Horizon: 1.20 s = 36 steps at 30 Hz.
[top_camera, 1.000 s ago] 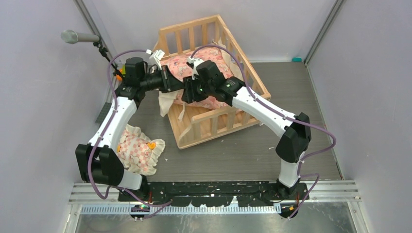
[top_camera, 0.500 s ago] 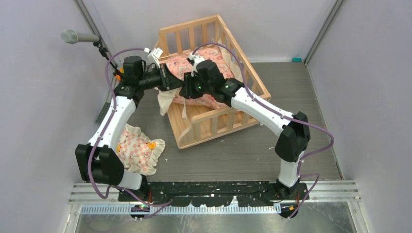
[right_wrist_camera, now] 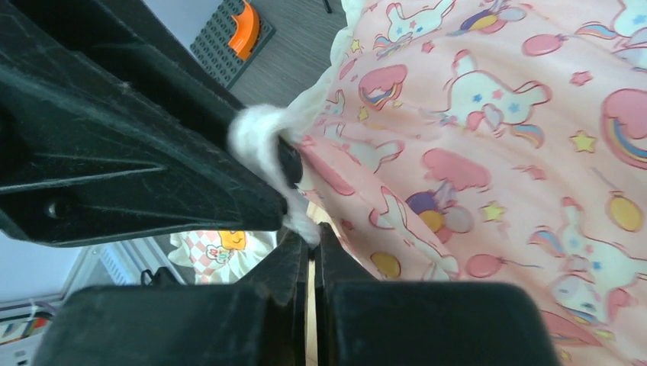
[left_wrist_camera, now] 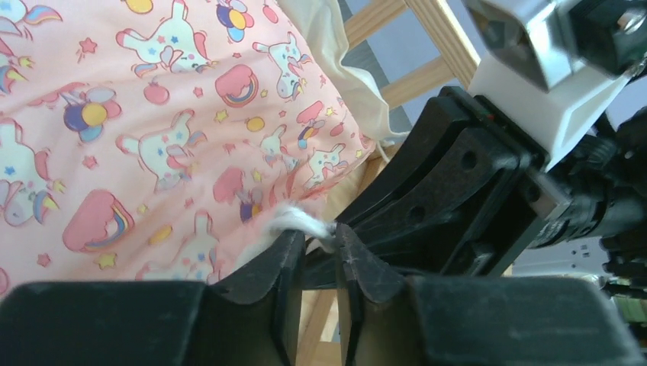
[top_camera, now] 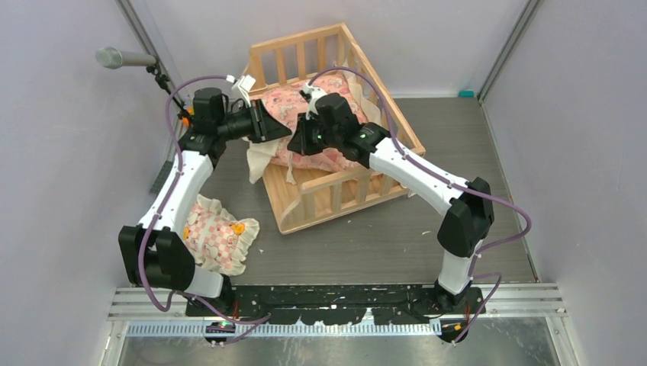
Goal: Set up the pet bed
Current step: Adjust the ropes on the mattress.
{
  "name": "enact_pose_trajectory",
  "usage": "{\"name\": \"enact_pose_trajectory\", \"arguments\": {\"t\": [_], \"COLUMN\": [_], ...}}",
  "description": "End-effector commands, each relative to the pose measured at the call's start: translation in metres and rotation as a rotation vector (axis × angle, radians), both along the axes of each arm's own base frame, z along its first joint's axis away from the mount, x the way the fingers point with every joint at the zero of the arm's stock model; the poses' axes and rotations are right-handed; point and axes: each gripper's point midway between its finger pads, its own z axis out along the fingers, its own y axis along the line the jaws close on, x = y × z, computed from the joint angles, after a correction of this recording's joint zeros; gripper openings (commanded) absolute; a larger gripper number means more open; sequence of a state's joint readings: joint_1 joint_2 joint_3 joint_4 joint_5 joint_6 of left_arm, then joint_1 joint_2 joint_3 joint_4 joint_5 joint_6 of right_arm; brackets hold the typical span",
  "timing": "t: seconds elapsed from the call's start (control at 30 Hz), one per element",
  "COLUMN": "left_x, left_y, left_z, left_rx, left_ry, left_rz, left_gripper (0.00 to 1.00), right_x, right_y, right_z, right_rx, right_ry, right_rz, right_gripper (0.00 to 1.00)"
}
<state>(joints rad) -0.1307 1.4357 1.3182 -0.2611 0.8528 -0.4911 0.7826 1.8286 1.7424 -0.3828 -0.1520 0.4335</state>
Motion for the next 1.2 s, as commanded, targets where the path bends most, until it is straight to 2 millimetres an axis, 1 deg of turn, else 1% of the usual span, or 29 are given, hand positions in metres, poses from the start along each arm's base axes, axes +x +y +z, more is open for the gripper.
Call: {"name": "enact_pose_trajectory", "arguments": {"t": [0.0,0.07,0.13,0.17,0.23,0.33,0.37,0.43,0.5,0.53,0.6,0.63,0.73,0.8,0.93,1.0,1.07,1.13,1.17], "left_x": [-0.010,-0.013,-0.014,-0.015,-0.018,-0.027,-0.033,-0.046,-0.061,-0.068,-0.080,-0.084,-0.089,-0.090,-0.091,-0.088,-0.085,-0.081,-0.079], "left_y": [0.005,0.010,0.016,0.018,0.021,0.021,0.021,0.019,0.017,0.016,0.016,0.017,0.020,0.018,0.010,0.008,0.005,0.005,0.004], "left_z": [0.036,0.045,0.049,0.053,0.058,0.061,0.063,0.065,0.067,0.066,0.061,0.057,0.048,0.049,0.052,0.047,0.041,0.034,0.030], "left_rx": [-0.029,-0.027,-0.024,-0.025,-0.031,-0.041,-0.044,-0.053,-0.070,-0.081,-0.086,-0.081,-0.070,-0.092,-0.124,-0.120,-0.114,-0.105,-0.101], "left_ry": [-0.128,-0.156,-0.175,-0.186,-0.202,-0.211,-0.219,-0.250,-0.269,-0.279,-0.290,-0.294,-0.310,-0.319,-0.319,-0.308,-0.298,-0.287,-0.281], "left_rz": [-0.004,0.023,0.057,0.069,0.082,0.069,0.061,0.034,0.004,-0.011,-0.019,-0.015,0.008,-0.001,-0.058,-0.065,-0.076,-0.076,-0.071], "left_gripper": [0.32,0.46,0.58,0.62,0.66,0.67,0.66,0.59,0.51,0.44,0.35,0.32,0.32,0.32,0.23,0.18,0.16,0.18,0.25], "right_x": [-0.012,-0.013,-0.013,-0.011,-0.009,-0.006,-0.006,-0.006,-0.005,-0.004,-0.004,-0.004,-0.006,-0.010,-0.014,-0.015,-0.016,-0.017,-0.017], "right_y": [-0.015,-0.018,-0.021,-0.023,-0.024,-0.022,-0.021,-0.017,-0.015,-0.014,-0.013,-0.013,-0.011,-0.008,-0.003,-0.003,-0.002,-0.002,-0.002], "right_z": [0.054,0.057,0.061,0.061,0.063,0.072,0.076,0.083,0.090,0.094,0.096,0.096,0.095,0.097,0.100,0.100,0.101,0.100,0.099], "right_rx": [0.109,0.118,0.127,0.130,0.143,0.191,0.217,0.251,0.280,0.294,0.296,0.290,0.273,0.286,0.306,0.310,0.313,0.313,0.311], "right_ry": [-0.029,-0.025,-0.022,-0.018,-0.012,0.006,0.023,0.044,0.067,0.082,0.120,0.134,0.169,0.184,0.214,0.221,0.227,0.231,0.234], "right_rz": [0.009,0.010,0.010,0.005,0.007,0.015,0.025,0.045,0.055,0.057,0.063,0.067,0.076,0.099,0.127,0.130,0.137,0.137,0.138], "right_gripper": [0.00,0.00,0.00,0.00,0.00,0.00,0.00,0.00,0.00,0.00,0.00,0.00,0.00,0.00,0.00,0.00,0.00,0.00,0.00]}}
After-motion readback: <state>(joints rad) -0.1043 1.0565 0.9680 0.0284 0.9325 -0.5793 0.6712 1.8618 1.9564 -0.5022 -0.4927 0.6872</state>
